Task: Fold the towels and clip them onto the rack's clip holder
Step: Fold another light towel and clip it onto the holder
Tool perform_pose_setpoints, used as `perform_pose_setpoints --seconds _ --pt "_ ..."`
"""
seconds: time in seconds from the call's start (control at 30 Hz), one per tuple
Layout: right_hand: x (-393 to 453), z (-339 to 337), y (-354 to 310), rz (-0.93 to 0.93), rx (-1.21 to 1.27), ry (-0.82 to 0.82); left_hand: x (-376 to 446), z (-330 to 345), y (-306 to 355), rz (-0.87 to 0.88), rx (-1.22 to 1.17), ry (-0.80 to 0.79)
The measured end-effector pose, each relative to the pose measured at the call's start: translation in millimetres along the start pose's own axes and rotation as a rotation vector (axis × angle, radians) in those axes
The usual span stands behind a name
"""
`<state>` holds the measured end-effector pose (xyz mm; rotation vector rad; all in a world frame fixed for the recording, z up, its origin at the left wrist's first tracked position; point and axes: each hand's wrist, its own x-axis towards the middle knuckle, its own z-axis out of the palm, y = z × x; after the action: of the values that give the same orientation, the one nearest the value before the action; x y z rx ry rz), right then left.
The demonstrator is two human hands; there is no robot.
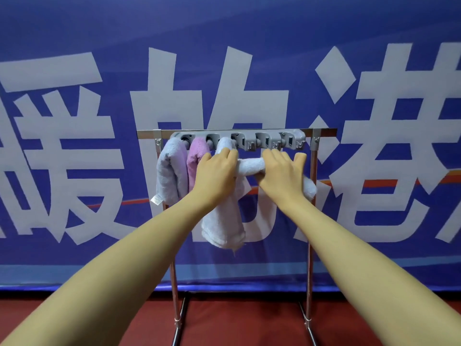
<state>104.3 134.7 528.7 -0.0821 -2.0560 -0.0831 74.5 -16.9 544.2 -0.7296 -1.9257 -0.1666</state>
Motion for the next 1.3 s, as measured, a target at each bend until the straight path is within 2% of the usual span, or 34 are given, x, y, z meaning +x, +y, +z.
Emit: perform_pose_setpoints --seconds 0.13,0.33,0.6,0.77,1.07,1.2,1.3 --pt "23 8 14 0.059 0.035 0.093 29 17 6 -0.064 -0.002 0.052" --pt "58 41 29 0.160 0.134 0.184 74 48 -4 -0.034 0.000 0.063" --pt "96 90 38 0.258 0.230 0.255 112 92 -11 -0.048 0.153 0.173" --pt "97 114 41 0.239 0.227 0.240 123 113 -12 -0.066 0.205 0.178" --pt "68 143 38 0.133 0.060 0.121 104 141 -17 0.015 0.143 0.011" --pt "68 145 37 0.124 0.115 0.147 101 142 -19 -0.013 0.063 -0.045" --pt "70 145 34 0.017 0.210 0.145 99 133 -16 -0.049 -0.073 -0.174"
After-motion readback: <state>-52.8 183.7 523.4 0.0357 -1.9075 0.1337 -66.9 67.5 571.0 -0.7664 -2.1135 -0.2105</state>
